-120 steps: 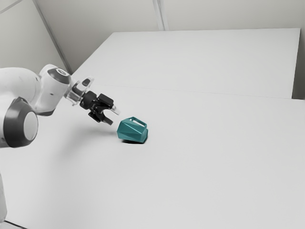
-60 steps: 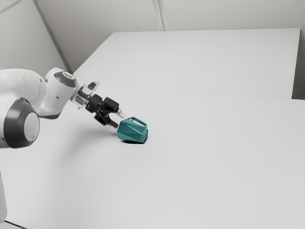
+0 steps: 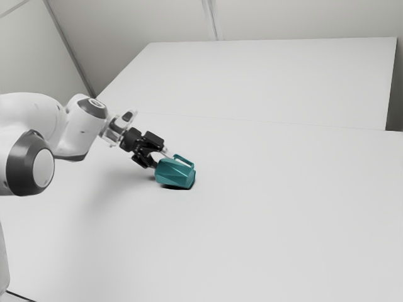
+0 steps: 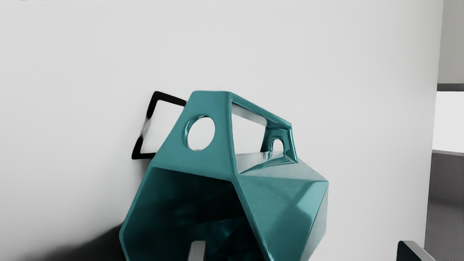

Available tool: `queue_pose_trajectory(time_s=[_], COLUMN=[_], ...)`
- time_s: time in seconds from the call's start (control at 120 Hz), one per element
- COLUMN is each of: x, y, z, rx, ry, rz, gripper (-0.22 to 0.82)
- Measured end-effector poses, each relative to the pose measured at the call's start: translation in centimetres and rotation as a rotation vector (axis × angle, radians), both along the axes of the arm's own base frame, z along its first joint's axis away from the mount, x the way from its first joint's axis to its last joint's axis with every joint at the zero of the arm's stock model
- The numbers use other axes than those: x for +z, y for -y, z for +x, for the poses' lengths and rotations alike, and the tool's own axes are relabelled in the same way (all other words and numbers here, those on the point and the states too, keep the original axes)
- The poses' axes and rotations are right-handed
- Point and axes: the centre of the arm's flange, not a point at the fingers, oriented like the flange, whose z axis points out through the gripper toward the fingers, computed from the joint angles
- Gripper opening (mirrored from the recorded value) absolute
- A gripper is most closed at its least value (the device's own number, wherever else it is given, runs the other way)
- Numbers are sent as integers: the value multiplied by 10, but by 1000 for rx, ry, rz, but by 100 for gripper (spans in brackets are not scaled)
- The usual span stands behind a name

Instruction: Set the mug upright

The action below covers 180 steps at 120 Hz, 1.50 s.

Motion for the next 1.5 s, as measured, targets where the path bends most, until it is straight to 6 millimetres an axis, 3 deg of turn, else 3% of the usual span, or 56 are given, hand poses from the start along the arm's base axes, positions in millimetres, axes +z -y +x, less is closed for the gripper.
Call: queue_pose_trajectory(time_s=[0.142, 0.517, 0.708, 1.3, 1.5], x=[-1, -5, -5, 7, 28], y=[3, 8, 8, 15, 25], z=[1, 3, 3, 7, 14], rx=[1, -2, -3, -17, -36], ry=[4, 6, 8, 28, 64], rz=[-1, 2, 3, 14, 14], gripper=[50, 16, 3, -15, -17])
